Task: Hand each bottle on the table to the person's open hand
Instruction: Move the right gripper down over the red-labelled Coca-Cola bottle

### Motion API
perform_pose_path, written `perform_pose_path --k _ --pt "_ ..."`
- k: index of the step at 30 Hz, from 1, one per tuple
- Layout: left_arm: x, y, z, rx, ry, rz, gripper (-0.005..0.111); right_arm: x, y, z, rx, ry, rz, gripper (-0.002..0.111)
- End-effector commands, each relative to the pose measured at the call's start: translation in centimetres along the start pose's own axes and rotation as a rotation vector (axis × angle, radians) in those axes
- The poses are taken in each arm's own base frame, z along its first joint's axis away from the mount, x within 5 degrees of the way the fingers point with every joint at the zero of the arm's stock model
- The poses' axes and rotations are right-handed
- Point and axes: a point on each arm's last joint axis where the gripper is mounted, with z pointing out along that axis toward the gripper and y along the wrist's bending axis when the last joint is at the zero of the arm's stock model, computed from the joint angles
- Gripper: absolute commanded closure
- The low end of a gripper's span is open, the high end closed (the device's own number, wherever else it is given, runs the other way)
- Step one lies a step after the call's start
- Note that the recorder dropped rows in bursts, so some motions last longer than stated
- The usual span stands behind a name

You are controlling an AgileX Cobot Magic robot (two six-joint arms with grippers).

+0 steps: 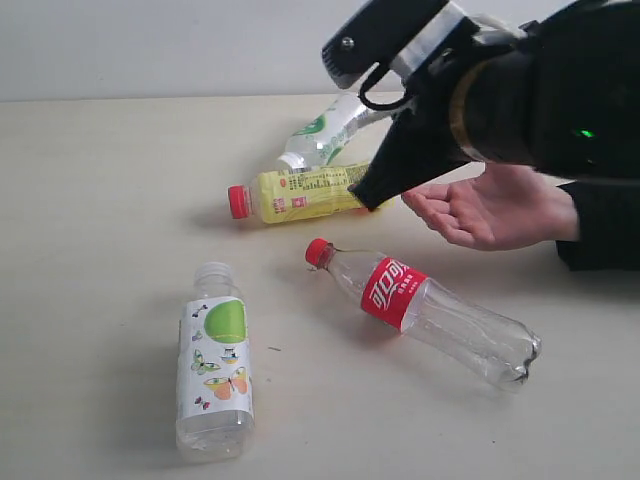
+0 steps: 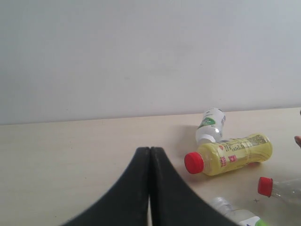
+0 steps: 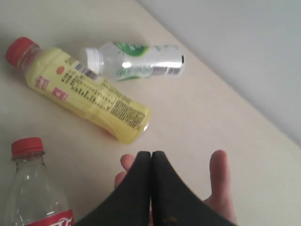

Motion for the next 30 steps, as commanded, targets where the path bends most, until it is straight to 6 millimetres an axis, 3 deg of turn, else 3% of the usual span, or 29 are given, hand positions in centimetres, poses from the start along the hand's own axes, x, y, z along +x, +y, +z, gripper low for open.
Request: perform_pose_path --k 1,7,13,22,25,28,30 --pt "0.0 0.0 0.0 0.0 -0.007 -0.007 0.107 -1.4 0.8 1.4 -0.057 0.224 0.023 0.108" --pt "0.0 0.0 0.0 0.0 -0.007 -0.007 0.107 -3.2 2.7 1.3 -0.299 0.445 0.023 0.108" --pt "0.0 0.0 0.0 0.0 -0.007 -0.007 0.107 -3.0 3.6 1.1 -0.402 0.554 -0.016 0.108" --pt "0.0 0.0 0.0 0.0 -0.007 -0.007 0.107 -1.3 1.4 1.7 -0.603 0.713 0.083 0.108" --pt "0.0 0.0 0.0 0.0 -0.007 -0.007 0.107 -0.3 0.7 2.2 -0.579 0.741 0.073 0.108" --pt "0.0 0.0 0.0 0.0 -0.007 -0.007 0.107 1.2 0.8 2.8 -0.533 0.769 0.022 0.096" --pt "0.0 0.0 0.0 0.0 -0.007 -0.007 0.107 3.2 0.6 3.6 -0.455 0.781 -0.06 0.076"
